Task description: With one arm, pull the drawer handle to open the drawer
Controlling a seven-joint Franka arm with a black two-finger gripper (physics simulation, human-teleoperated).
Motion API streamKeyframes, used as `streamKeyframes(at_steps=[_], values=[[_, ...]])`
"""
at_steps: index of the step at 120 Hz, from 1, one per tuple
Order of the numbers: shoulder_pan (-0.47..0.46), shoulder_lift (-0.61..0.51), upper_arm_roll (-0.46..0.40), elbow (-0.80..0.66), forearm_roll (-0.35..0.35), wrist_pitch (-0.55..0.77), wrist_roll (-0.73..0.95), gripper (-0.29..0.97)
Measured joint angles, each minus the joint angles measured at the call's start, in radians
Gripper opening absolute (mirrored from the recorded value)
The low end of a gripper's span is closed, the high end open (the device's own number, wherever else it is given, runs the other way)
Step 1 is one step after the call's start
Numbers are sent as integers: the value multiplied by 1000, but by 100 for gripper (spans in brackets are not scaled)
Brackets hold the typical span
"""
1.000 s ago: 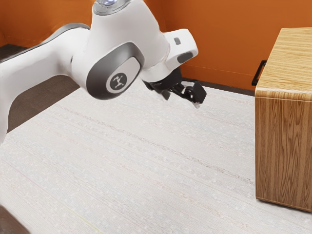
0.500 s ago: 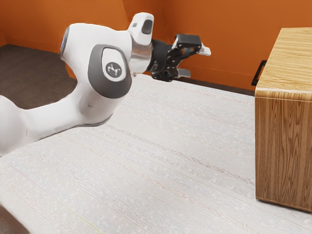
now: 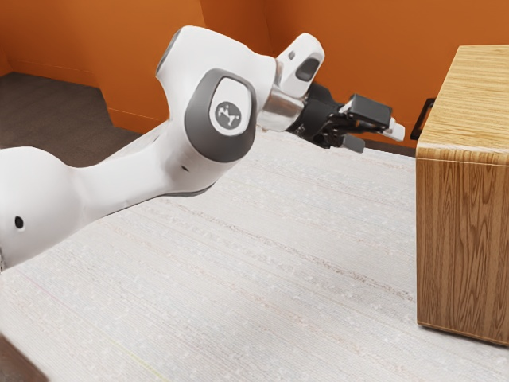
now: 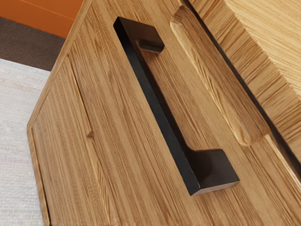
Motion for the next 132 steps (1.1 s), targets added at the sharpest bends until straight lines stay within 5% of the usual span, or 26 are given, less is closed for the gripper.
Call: streamKeyframes(at_steps=[40,132], values=[[6,164,1,230,51,-46,77,68],[17,246,-21,294,-18,-60,65,68]])
